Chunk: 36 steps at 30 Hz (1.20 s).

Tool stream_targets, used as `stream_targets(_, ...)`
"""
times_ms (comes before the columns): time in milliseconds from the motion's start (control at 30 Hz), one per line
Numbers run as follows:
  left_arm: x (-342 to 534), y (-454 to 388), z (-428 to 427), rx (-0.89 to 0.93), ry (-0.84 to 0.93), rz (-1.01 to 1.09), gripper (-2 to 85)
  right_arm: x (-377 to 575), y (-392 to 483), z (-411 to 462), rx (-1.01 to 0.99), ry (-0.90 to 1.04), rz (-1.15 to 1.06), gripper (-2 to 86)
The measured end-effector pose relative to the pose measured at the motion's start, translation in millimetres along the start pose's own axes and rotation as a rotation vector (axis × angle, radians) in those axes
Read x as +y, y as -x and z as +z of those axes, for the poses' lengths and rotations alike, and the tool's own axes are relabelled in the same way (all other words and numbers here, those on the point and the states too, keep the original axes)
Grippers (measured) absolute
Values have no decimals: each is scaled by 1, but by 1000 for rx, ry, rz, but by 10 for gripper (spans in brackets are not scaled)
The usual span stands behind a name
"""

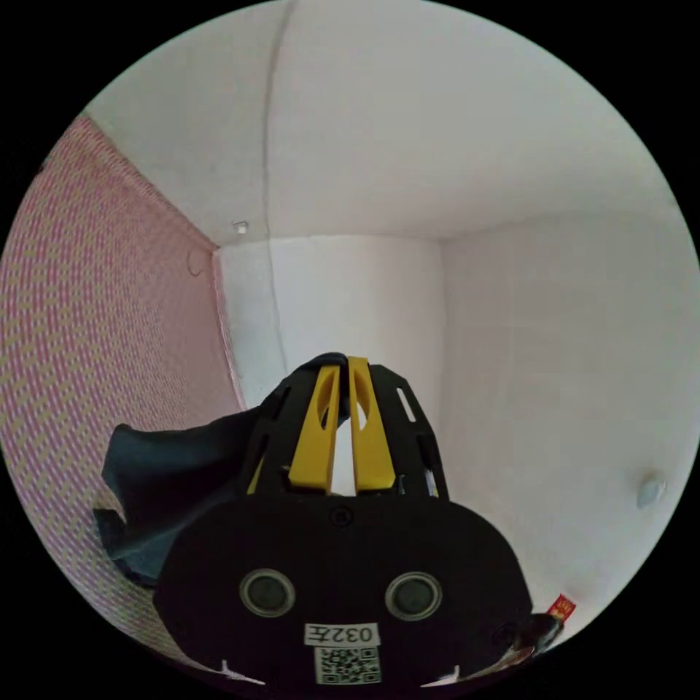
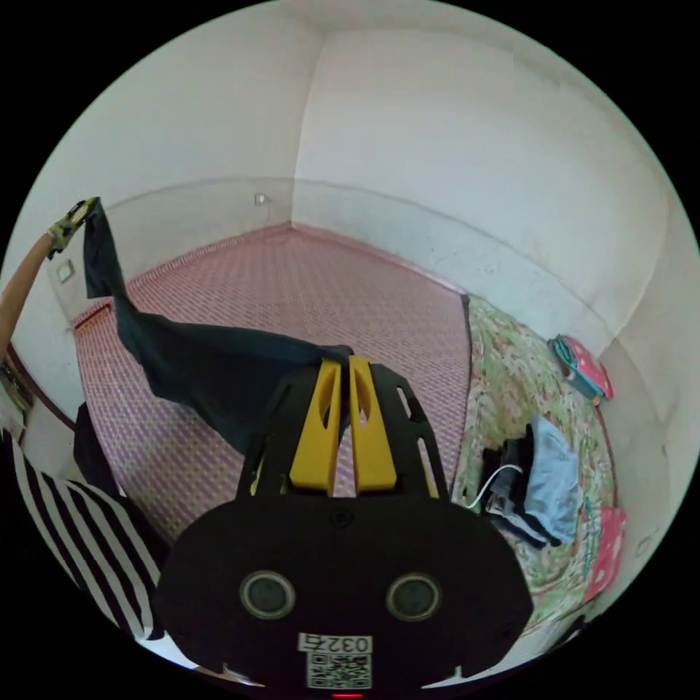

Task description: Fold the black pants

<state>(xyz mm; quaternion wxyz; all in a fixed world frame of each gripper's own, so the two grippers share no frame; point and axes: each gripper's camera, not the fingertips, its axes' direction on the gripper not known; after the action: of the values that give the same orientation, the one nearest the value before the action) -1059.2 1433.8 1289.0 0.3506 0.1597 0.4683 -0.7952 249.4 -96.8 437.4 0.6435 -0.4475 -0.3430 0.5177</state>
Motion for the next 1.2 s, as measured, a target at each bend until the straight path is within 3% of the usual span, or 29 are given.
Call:
stream_targets(133,-43,-64,-24,62,-127,150,-15,-75,34,-19,-25,-100,-67,-10)
stream_targets(200,-62,-148,-45,228,-208,353,-14,-121,53,-53,-48,-223,-92,-10)
stream_targets(333,-56,-283,-82,482,-121,728,-11,-163,73,-100,-52,-405,-142,-9)
stream_targets(400,-17,-343,-98,400,116,929,-10,-170,76,-110,-30,-455,-167,-9)
stream_targets(533,83,-329,-84,155,570,981,-9,-163,55,-74,-37,-366,-164,-6)
stream_targets(600,167,-267,-45,191,947,873,-8,-156,30,-11,22,-177,-123,1)
stream_targets(633,189,-247,-32,212,1025,830,-8,-154,22,10,27,-101,-105,7)
stream_targets(700,275,-155,39,246,1247,584,-4,-137,-14,105,-93,293,-14,41)
stream_targets(767,344,-82,102,232,1403,376,7,-111,-32,147,-249,435,60,62)
stream_targets(800,389,-40,141,191,1546,244,76,-94,-38,160,-321,463,102,70)
stream_targets(867,445,-3,182,60,1744,164,131,-72,-37,165,-364,458,115,78)
stream_targets(967,492,-16,212,73,1958,220,111,-27,-29,168,-426,496,76,79)
stream_targets(1067,457,-43,217,193,1821,183,75,30,-32,168,-474,536,77,79)
stream_targets(1133,413,-40,214,115,1667,144,69,69,-40,167,-543,544,130,79)
stream_targets(1200,339,-17,191,-69,1392,40,67,121,-55,161,-663,528,268,81)
